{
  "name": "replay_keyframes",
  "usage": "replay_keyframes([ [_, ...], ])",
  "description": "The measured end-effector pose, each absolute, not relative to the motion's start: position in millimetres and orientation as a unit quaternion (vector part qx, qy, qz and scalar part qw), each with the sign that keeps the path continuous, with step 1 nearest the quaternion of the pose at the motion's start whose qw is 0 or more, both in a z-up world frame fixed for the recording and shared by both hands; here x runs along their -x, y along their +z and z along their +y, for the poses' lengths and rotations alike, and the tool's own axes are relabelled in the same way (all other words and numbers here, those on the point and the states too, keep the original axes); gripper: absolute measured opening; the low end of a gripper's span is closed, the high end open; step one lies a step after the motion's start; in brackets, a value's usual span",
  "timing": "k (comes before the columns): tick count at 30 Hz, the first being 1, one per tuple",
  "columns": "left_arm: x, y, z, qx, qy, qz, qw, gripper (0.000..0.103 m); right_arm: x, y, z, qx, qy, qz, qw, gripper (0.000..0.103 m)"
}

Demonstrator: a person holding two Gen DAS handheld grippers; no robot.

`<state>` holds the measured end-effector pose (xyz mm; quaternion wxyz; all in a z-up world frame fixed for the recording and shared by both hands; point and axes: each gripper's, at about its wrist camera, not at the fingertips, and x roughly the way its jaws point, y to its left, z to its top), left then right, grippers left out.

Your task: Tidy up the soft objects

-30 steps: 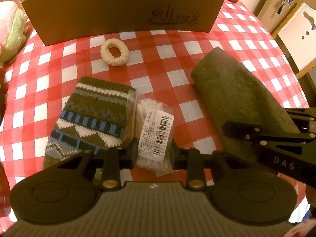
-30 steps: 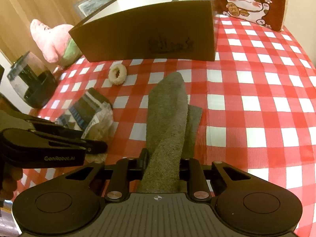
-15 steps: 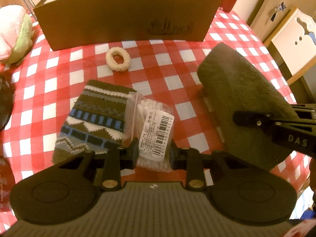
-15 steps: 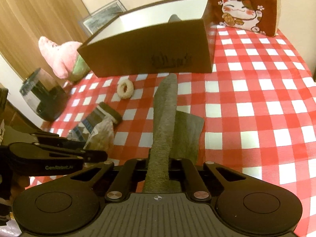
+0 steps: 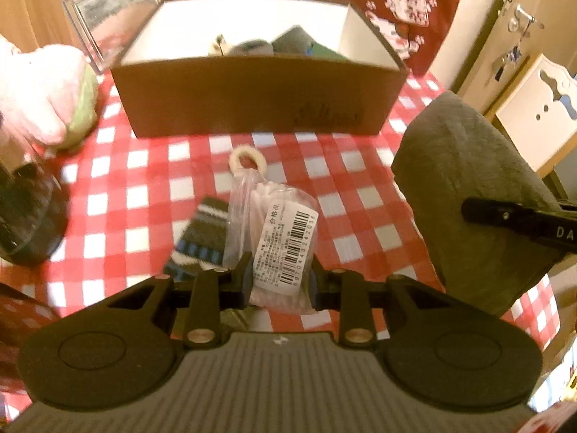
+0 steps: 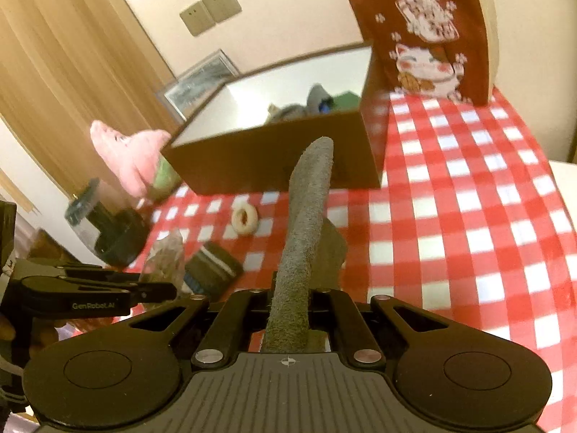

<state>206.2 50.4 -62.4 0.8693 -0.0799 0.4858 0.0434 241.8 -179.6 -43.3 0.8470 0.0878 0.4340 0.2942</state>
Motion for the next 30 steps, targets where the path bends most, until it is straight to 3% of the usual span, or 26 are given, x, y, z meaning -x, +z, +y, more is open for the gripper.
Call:
replay_keyframes([
  [20,-294.9,9.7,111.3,0.042,0.079,0.397,0.913,0.027,-333.8,34.4,-137.9,-0.069,0.342,0.329,0.877,0.005],
  [30,-362.9,21.8,129.4,0.021,0.079,0.404,0.911,0.027,-401.7,54.8,-94.2,-0.043,0.348,0.299,0.887,0.005],
])
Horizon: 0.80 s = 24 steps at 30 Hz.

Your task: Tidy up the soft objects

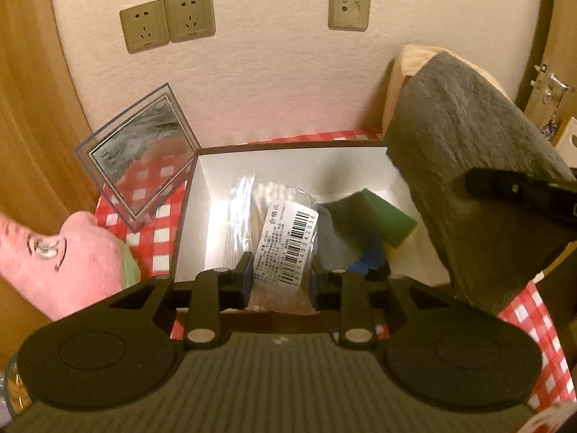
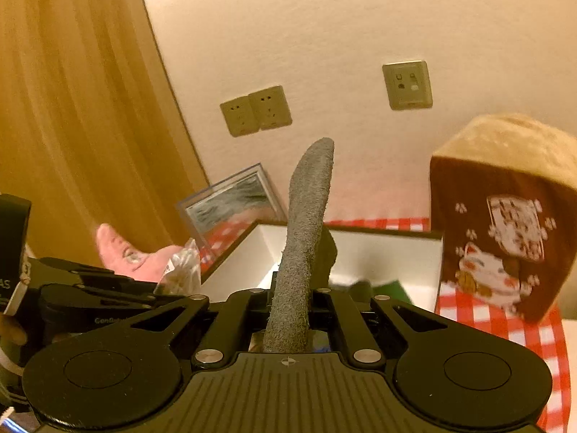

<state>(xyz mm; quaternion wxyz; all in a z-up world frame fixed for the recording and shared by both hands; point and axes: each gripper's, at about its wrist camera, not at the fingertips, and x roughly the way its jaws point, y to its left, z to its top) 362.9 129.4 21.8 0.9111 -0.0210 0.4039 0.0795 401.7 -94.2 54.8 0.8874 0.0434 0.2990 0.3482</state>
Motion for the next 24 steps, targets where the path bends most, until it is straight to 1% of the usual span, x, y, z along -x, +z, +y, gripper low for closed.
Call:
replay_keyframes([
  [11,-420.2,0.9,146.0,-0.003,0.085,0.433,0.897,0.027,-459.1,30.6,-59.5,0.006,0.328,0.317,0.890,0.005],
  [24,-459.4,-35.0,164.4,-0.007,0.086,0.461,0.883,0.029,-495.7,-9.3,-37.5,0.028,0.317,0.354,0.880,0.005],
])
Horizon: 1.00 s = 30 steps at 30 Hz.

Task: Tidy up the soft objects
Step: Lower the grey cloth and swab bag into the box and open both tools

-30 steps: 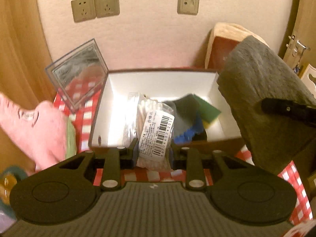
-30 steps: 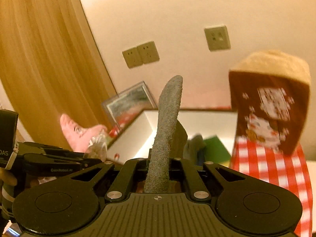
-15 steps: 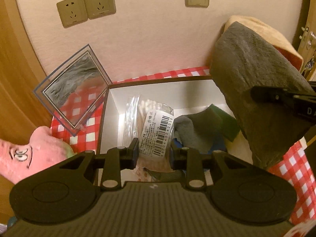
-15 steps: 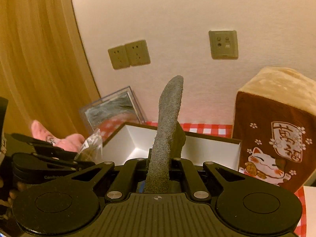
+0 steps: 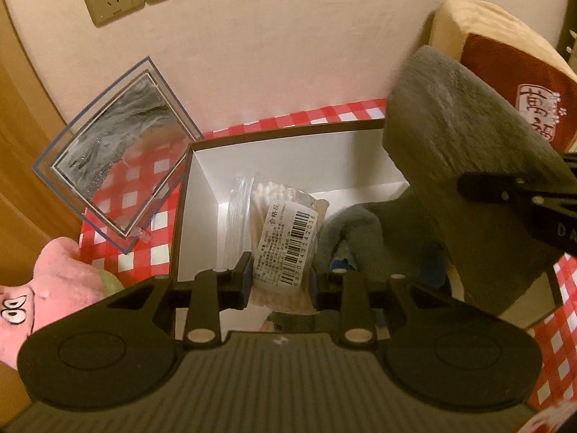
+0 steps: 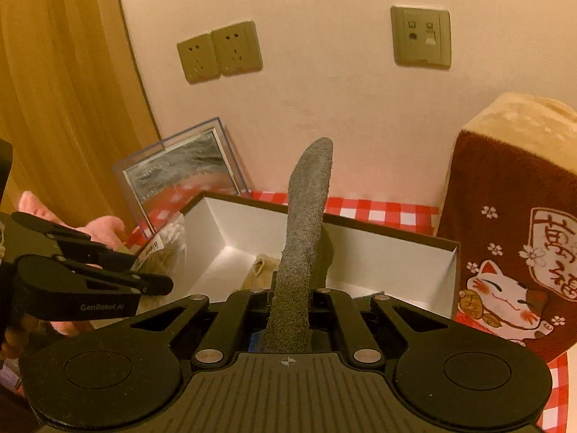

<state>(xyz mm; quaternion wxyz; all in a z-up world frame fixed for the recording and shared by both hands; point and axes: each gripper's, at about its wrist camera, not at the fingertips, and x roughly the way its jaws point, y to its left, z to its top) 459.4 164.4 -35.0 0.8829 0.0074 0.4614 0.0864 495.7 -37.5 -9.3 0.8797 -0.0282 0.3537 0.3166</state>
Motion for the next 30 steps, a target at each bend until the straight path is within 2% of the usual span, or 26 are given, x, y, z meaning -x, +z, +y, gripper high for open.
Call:
replay_keyframes([
  [3,-465.4,-39.5,172.0,-0.002,0.084,0.460,0.884,0.034,-499.5,-14.3,-36.6,0.029,0.314,0.358,0.879,0.005],
  [5,-468.1,-40.7,173.6,-0.013,0.088,0.456,0.885,0.045,-501.6,-16.7,-36.4,0.028,0.313,0.362,0.878,0.005],
  [10,-471.4,-40.4,176.0,-0.031,0.085,0.449,0.889,0.049,-504.0,-20.1,-34.6,0.030,0.311,0.369,0.876,0.005],
  [21,-466.2,-38.6,178.6,-0.025,0.086,0.453,0.887,0.049,-507.5,-26.0,-26.1,0.024,0.308,0.369,0.876,0.007],
  [22,-465.2,-38.3,178.9,-0.023,0.087,0.453,0.887,0.049,-509.3,-27.0,-24.4,0.023,0.308,0.376,0.874,0.010],
  [24,-462.3,-37.2,179.1,-0.021,0.086,0.454,0.887,0.049,-510.9,-28.5,-21.9,0.023,0.309,0.384,0.870,0.028],
  [25,-460.6,-36.6,179.1,-0.021,0.086,0.454,0.887,0.049,-509.5,-28.1,-22.2,0.021,0.314,0.381,0.870,0.033],
  [27,-457.7,-36.0,178.5,-0.022,0.085,0.456,0.886,0.049,-505.8,-26.9,-22.3,0.023,0.314,0.374,0.873,0.056],
  [30,-455.3,-35.1,178.0,-0.022,0.085,0.457,0.885,0.049,-500.3,-25.7,-21.8,0.030,0.318,0.368,0.873,0.060],
])
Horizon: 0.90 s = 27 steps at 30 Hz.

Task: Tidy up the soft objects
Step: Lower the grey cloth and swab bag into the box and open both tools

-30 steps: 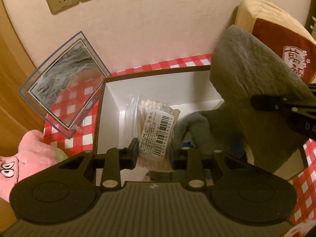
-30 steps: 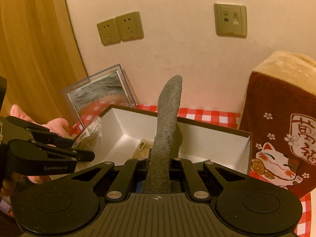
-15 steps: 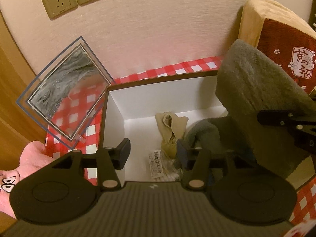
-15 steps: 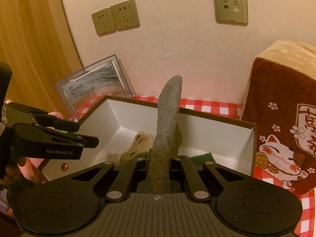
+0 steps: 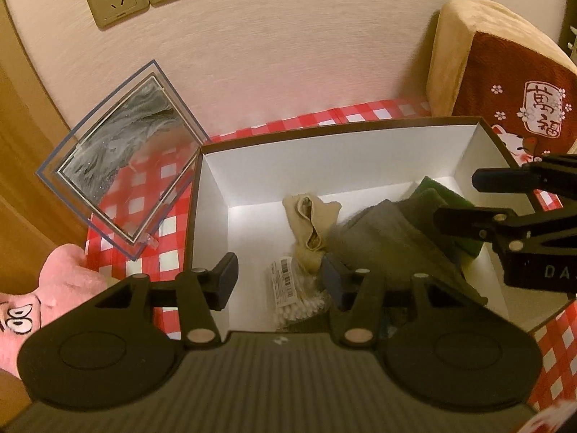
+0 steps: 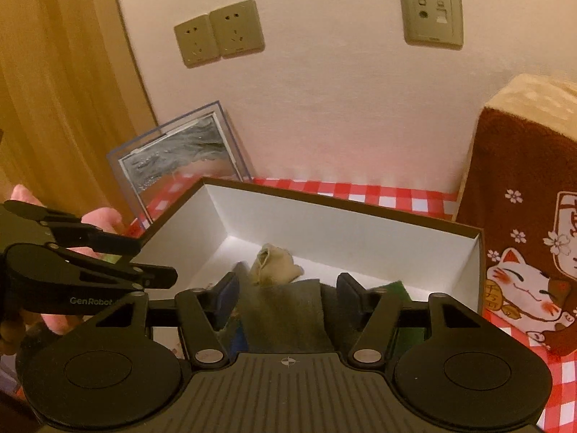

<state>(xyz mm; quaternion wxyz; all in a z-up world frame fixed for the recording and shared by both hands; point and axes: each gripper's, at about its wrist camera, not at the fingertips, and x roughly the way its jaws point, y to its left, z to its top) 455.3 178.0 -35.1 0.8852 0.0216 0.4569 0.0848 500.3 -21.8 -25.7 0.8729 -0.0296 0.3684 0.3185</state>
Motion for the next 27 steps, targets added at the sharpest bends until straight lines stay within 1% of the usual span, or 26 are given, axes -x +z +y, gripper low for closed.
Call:
replay_keyframes([
  [14,-436.9,-29.3,168.7,-0.018,0.086,0.459,0.884,0.049,-485.7,-26.0,-34.1,0.028,0.319,0.386,0.865,0.061],
  [27,-405.5,-10.4,158.6,0.006,0.091,0.450,0.888,0.050,-457.2,-12.1,-58.8,-0.008,0.314,0.380,0.870,0.061],
])
